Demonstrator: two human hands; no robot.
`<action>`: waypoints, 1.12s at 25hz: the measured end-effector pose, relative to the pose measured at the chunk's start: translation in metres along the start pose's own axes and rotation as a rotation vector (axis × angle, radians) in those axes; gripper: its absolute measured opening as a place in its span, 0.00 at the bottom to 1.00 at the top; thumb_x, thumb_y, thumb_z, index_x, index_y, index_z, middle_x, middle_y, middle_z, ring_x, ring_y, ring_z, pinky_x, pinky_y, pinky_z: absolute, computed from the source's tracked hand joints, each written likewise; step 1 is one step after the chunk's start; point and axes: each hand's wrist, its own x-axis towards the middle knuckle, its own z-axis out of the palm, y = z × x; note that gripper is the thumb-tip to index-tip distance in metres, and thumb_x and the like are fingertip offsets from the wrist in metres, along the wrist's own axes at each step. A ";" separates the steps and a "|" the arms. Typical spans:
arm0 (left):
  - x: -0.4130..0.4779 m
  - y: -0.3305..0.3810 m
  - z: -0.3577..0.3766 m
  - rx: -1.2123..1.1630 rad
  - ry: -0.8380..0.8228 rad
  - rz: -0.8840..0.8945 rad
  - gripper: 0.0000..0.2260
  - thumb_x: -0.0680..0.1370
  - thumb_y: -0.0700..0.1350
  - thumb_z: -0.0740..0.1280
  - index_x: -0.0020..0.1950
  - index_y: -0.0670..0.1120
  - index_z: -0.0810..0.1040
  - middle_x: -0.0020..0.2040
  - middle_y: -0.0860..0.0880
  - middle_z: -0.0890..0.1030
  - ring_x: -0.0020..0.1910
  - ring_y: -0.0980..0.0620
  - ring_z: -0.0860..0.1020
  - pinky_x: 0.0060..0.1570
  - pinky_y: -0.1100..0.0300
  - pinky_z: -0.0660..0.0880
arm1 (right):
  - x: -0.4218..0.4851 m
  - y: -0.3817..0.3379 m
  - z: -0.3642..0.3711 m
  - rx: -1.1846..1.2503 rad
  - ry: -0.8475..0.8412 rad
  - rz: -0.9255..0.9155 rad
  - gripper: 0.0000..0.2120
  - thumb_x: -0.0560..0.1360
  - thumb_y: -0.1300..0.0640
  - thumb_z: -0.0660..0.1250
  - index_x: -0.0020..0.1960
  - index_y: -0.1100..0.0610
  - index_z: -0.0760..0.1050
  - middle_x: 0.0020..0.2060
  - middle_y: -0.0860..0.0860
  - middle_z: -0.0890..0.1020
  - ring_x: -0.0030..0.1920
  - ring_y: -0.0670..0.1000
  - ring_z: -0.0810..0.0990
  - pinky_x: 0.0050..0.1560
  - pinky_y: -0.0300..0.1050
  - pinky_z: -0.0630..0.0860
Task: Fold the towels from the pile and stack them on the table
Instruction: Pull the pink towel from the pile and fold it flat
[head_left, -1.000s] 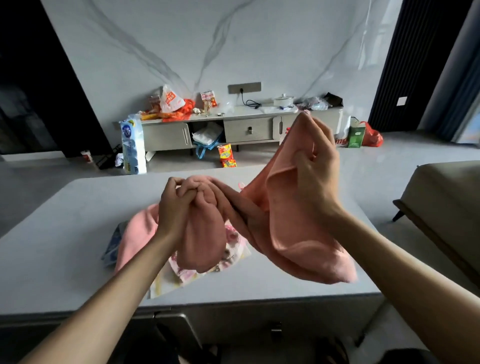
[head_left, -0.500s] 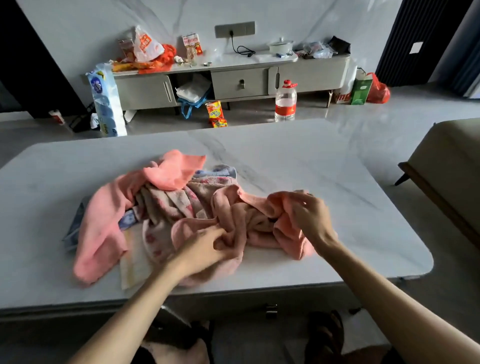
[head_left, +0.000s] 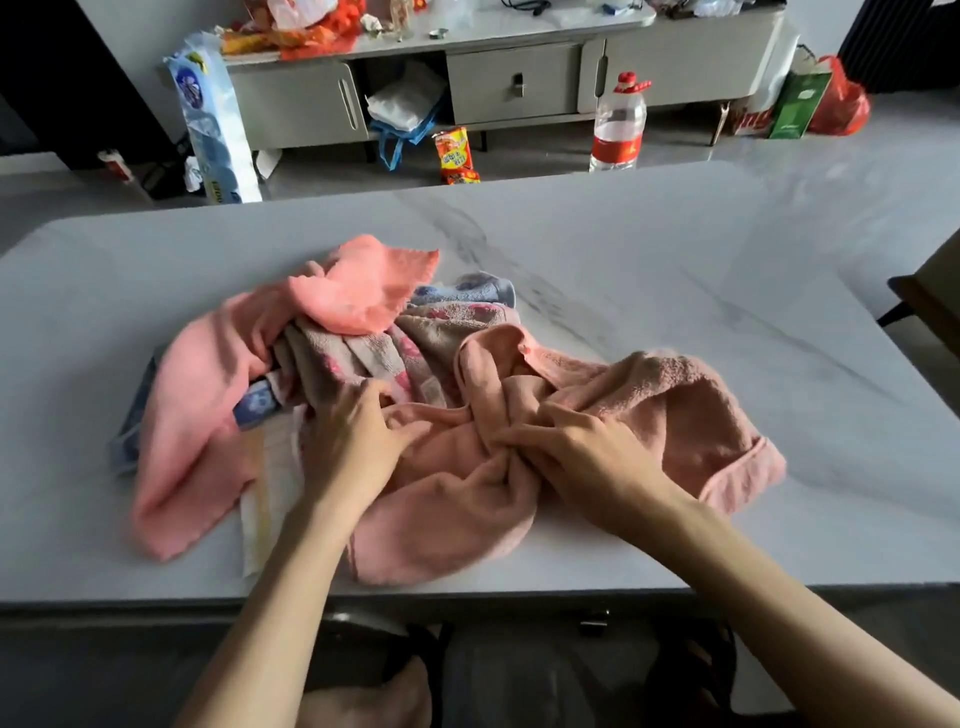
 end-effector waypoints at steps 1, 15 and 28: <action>0.001 -0.003 -0.005 -0.006 -0.051 -0.028 0.16 0.66 0.59 0.74 0.46 0.52 0.76 0.46 0.49 0.83 0.49 0.44 0.81 0.50 0.48 0.75 | -0.003 0.001 0.003 -0.053 0.000 -0.012 0.15 0.76 0.45 0.57 0.58 0.39 0.78 0.38 0.46 0.76 0.31 0.52 0.78 0.25 0.44 0.71; -0.007 0.007 -0.024 -0.395 0.036 0.042 0.18 0.75 0.39 0.67 0.58 0.59 0.78 0.47 0.52 0.84 0.45 0.43 0.82 0.46 0.46 0.80 | -0.023 0.000 -0.037 0.021 -0.088 0.496 0.19 0.72 0.51 0.68 0.61 0.52 0.71 0.43 0.52 0.76 0.44 0.56 0.75 0.46 0.49 0.69; -0.075 0.079 -0.223 0.015 0.508 0.007 0.14 0.73 0.38 0.67 0.48 0.55 0.85 0.43 0.38 0.84 0.43 0.34 0.80 0.42 0.53 0.73 | -0.051 -0.053 -0.222 -0.538 0.513 0.476 0.13 0.71 0.60 0.60 0.39 0.54 0.84 0.42 0.52 0.78 0.45 0.58 0.76 0.41 0.47 0.65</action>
